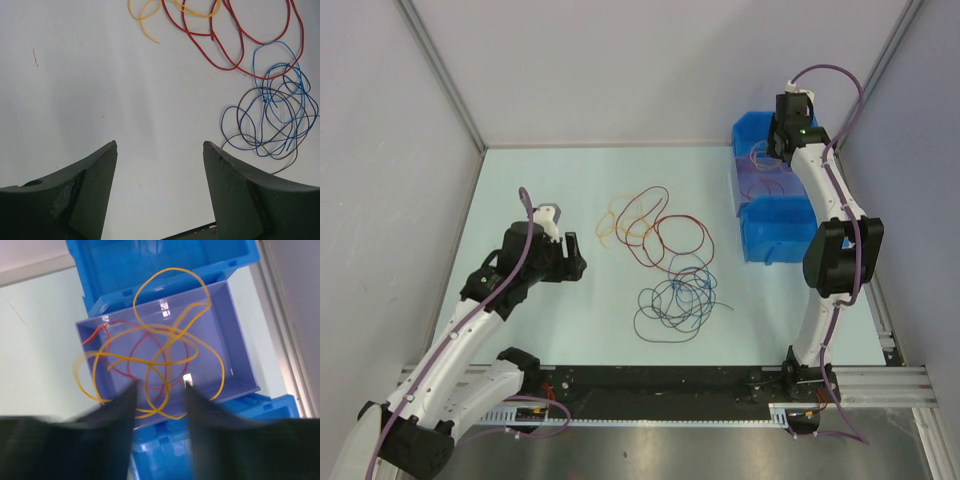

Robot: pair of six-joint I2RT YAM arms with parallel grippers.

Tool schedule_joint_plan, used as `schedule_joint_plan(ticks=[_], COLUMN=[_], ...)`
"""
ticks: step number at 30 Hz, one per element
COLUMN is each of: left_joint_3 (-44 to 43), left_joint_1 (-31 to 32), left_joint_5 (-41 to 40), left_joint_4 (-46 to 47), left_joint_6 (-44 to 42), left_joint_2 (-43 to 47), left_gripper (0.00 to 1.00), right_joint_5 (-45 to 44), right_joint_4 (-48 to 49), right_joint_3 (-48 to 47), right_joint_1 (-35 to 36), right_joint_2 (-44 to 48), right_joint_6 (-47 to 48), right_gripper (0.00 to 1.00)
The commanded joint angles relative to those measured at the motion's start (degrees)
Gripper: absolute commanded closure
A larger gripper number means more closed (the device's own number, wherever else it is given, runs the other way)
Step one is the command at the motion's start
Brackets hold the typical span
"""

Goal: Untangle the cables

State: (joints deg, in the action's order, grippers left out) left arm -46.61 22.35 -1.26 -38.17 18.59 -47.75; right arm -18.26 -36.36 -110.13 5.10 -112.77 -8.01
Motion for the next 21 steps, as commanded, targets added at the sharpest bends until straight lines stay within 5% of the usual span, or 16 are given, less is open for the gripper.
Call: schedule_joint_plan(ticks=[1,2,3,14,21], left_joint_3=[0.0,0.0,0.0,0.1,-0.4], left_joint_1=[-0.6,-0.6,-0.6,-1.0,-1.0], left_joint_5=[-0.3,-0.3,-0.3,0.3,0.8], left_joint_4=[1.3,1.3,1.3,1.8,4.1], left_joint_6=[0.7,0.7,0.7,0.7,1.1], left_joint_2=[-0.2,-0.2,-0.2,-0.7,-3.6], left_gripper=[0.25,0.25,0.25,0.25,0.26], right_joint_5=[-3.8,-3.7,-3.6,-0.1,2.3], right_joint_4=[0.9,0.9,1.0,1.6,5.0], right_joint_3=[-3.6,-3.4,-3.3,1.7,19.1], right_joint_1=[-0.4,-0.3,-0.4,5.3,14.7], right_joint_2=[0.4,1.0,1.3,10.5,19.6], right_joint_6=[-0.9,-1.2,-1.9,-4.8,-10.0], right_gripper=[0.36,0.22,0.20,0.21,0.21])
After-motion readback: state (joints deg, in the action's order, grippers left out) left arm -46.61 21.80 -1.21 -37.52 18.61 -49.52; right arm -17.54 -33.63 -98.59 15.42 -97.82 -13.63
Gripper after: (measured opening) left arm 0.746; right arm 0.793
